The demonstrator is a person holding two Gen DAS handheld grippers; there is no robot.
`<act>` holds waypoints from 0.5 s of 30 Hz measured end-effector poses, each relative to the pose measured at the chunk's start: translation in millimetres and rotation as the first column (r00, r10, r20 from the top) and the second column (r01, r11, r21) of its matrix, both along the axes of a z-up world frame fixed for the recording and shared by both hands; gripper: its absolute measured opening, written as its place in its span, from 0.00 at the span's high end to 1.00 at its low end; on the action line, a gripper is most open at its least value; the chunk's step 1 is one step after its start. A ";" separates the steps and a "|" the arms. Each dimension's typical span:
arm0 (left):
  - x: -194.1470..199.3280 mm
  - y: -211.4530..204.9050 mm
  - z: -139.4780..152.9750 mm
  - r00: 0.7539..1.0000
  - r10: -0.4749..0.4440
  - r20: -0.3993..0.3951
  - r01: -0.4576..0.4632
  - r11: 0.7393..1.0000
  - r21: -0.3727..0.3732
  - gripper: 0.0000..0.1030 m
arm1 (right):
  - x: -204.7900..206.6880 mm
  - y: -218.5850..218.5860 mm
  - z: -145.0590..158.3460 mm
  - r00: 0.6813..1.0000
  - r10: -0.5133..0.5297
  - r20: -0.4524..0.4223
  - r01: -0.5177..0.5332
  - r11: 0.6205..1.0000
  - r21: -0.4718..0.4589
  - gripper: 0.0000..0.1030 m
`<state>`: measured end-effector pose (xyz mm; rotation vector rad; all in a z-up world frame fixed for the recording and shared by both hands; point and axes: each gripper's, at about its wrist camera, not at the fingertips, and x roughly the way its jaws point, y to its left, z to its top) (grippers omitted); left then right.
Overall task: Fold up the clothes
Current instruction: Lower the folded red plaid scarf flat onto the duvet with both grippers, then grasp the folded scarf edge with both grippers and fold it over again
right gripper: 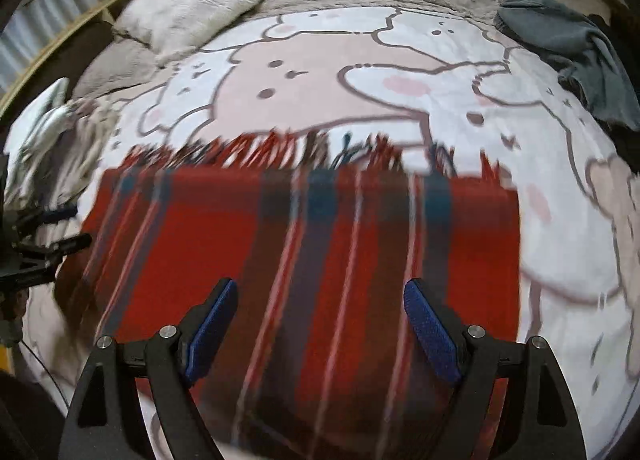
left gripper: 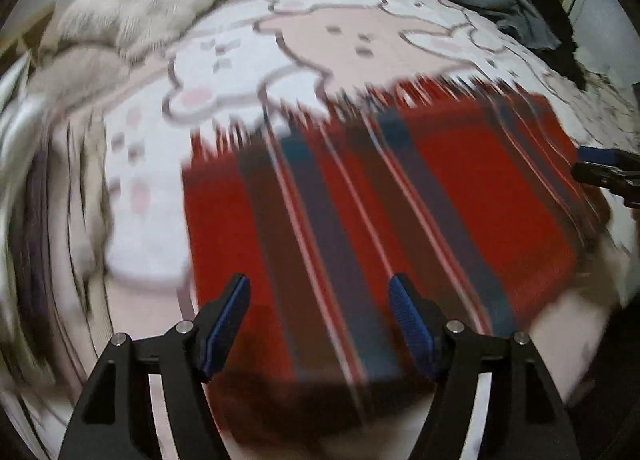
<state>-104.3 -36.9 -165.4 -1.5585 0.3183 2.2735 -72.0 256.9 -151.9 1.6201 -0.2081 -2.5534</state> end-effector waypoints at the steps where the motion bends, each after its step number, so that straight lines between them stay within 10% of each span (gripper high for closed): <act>1: 13.0 -3.9 -1.6 1.000 0.005 0.015 -0.005 1.000 0.014 0.30 | 12.1 -7.6 -1.1 1.000 -0.005 -0.004 0.005 1.000 -0.022 0.17; 10: 54.3 -23.1 -40.6 0.991 0.131 0.010 -0.131 0.991 0.024 0.30 | 63.9 -105.9 -24.1 0.994 0.080 -0.081 -0.088 0.991 -0.101 0.17; 15: 62.1 -27.7 -41.4 0.993 0.118 -0.019 -0.118 0.993 0.021 0.30 | 71.7 -79.0 -47.2 0.998 -0.026 -0.064 0.021 0.997 -0.080 0.18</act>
